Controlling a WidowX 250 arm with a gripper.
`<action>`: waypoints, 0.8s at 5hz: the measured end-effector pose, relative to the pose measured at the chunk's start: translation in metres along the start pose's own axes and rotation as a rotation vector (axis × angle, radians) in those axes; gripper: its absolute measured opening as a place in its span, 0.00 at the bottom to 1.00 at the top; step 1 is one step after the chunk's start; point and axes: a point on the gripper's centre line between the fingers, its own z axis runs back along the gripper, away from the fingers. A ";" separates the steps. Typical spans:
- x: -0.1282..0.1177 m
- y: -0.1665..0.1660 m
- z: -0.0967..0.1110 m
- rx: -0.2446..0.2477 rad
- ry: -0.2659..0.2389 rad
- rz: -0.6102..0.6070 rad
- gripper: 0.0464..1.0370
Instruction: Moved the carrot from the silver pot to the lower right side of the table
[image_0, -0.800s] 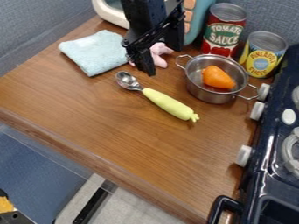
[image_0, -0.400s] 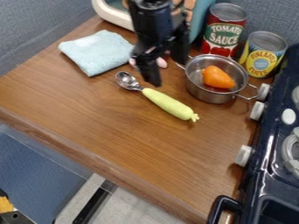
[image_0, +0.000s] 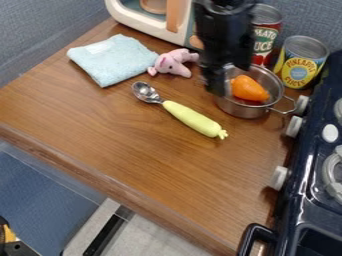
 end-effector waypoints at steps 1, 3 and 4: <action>-0.003 -0.020 -0.008 -0.030 -0.026 0.013 0.96; 0.000 -0.038 -0.028 -0.012 -0.043 0.078 0.96; 0.008 -0.035 -0.035 0.007 -0.062 0.093 0.96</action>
